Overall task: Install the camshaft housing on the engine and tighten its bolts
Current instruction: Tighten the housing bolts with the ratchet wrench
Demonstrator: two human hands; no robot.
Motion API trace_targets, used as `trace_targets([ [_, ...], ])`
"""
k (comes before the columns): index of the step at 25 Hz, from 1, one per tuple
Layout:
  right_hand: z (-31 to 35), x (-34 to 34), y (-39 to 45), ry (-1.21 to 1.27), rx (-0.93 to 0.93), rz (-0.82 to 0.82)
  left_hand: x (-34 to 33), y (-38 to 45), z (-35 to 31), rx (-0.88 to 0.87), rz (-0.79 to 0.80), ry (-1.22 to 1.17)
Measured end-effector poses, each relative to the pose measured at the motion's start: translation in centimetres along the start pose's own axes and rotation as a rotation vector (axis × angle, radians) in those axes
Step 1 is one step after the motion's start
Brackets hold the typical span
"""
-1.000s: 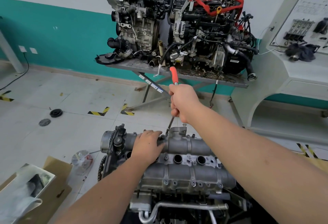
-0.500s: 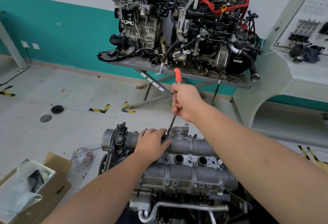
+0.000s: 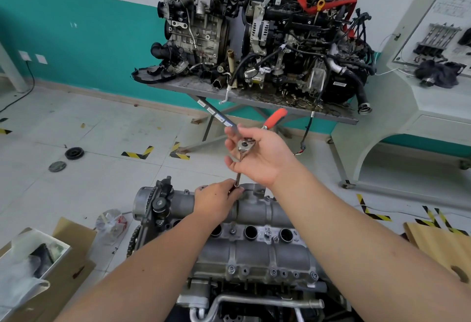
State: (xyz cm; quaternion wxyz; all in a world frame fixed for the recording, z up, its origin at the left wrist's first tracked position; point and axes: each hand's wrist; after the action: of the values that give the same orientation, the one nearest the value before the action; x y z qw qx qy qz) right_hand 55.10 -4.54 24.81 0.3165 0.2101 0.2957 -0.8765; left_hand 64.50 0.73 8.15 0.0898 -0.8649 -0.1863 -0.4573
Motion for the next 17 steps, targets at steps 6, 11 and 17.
trace_targets([
  [6, -0.8, 1.5, 0.2, -0.336, 0.251, 0.106, 0.2, 0.1, 0.4, -0.008, 0.043, 0.001],
  [11, -2.5, 3.4, 1.8, -0.873, 1.041, -0.093, 1.0, 0.6, 0.1, 0.038, 0.125, -0.069],
  [17, -0.5, 3.5, 1.0, -1.898, 1.444, -0.169, 1.3, 0.3, 0.3, 0.064, 0.172, -0.108],
])
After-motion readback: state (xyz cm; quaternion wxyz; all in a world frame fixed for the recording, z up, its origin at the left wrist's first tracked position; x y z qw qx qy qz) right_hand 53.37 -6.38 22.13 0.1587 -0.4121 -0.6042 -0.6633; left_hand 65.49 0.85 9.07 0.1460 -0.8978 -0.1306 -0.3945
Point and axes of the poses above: each hand's wrist, its own y-axis towards the middle knuckle, its own x-axis out of the back of the hand, z = x × y, and after that the axes turned 1 degree about x, right-handed
